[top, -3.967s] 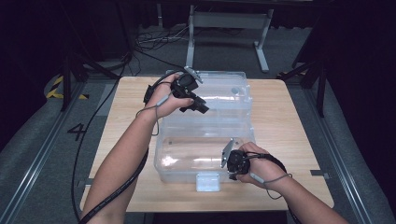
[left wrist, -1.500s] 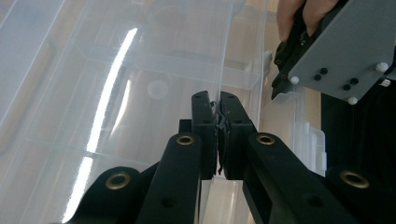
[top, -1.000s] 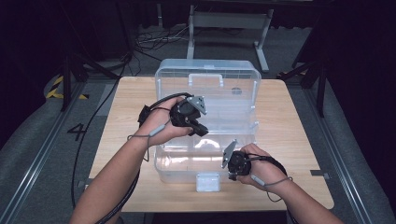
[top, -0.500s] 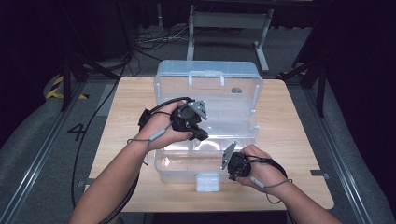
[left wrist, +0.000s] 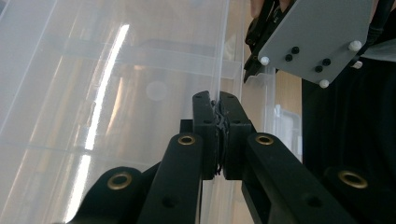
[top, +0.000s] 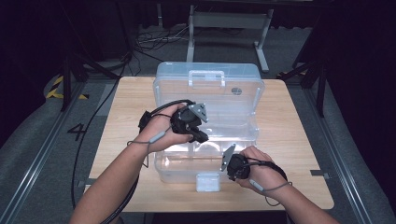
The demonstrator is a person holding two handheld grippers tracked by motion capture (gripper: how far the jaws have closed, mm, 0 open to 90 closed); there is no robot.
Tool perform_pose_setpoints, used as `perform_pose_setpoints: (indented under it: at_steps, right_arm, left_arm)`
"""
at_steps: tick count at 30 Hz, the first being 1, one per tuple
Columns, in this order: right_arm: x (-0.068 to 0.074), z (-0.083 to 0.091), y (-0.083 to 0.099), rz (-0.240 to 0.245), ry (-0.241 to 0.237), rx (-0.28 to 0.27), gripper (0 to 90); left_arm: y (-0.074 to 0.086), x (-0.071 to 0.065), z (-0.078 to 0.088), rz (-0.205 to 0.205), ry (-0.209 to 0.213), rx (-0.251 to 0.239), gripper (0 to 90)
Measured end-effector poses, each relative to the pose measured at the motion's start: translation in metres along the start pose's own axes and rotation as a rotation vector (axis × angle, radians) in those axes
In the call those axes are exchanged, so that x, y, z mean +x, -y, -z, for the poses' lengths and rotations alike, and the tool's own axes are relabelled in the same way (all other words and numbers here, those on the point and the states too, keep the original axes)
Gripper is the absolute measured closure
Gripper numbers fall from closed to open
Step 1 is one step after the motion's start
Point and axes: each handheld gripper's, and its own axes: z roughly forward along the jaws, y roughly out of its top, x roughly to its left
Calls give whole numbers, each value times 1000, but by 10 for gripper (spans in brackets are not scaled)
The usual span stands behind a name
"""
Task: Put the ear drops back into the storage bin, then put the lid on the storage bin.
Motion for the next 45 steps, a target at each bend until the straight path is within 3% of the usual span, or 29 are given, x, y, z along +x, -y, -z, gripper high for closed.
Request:
perform_pose_setpoints:
  at_steps: [21,28,36,45]
  right_arm:
    - [2,2,1,-19,23,-19,795]
    - [2,13,2,-30,6,-68,779]
    - [4,23,2,-5,17,-91,768]
    - [7,49,4,6,27,-150,787]
  left_arm:
    - [1,-3,-3,-10,18,11,877]
    - [0,-3,-3,-19,15,11,880]
    - [1,-2,-3,-14,20,8,880]
    - [1,-1,-4,-7,26,11,880]
